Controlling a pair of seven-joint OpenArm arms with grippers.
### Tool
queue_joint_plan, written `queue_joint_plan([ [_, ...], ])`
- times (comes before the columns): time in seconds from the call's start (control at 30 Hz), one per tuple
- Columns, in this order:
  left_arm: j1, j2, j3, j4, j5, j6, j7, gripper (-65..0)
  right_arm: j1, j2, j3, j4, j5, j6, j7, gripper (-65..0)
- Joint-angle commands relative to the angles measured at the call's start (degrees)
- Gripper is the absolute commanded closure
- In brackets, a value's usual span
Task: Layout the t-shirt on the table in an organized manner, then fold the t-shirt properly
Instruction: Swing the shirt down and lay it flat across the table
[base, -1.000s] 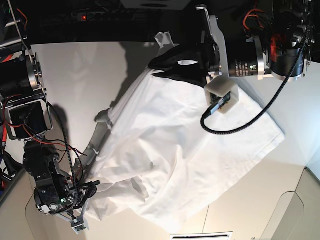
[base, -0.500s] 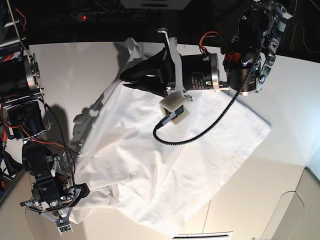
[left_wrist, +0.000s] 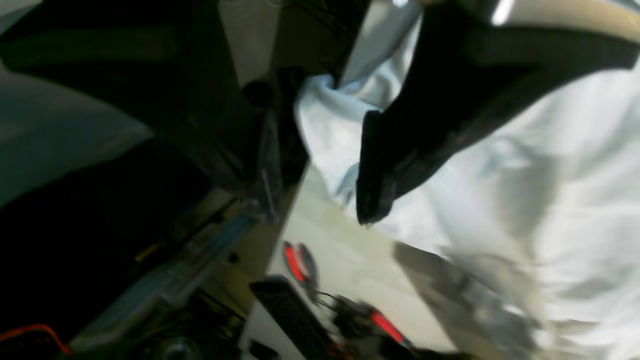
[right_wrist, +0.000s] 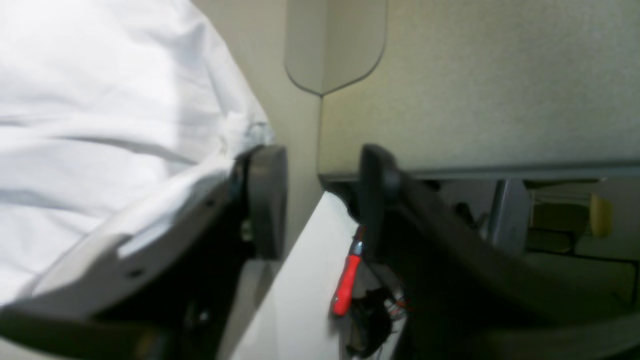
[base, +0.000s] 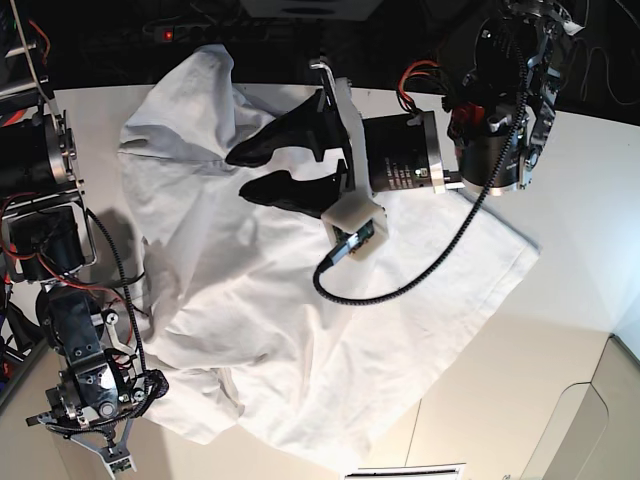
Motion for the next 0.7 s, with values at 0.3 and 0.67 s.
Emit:
queue_joint_plan([
  [0.3,-6.75,-0.17,-12.55,-4.04,13.29,0.09,-8.07,-1.4,-3.19,0.35,0.39,4.24,7.67,1.27,-2.73,0.0],
  [0.67,-15.45,-0.2,-9.35,-35.01,14.88,0.24,-8.41,0.0,-18.91,-1.68,13.11,18.6,12.57,-2.49,0.92,0.0],
])
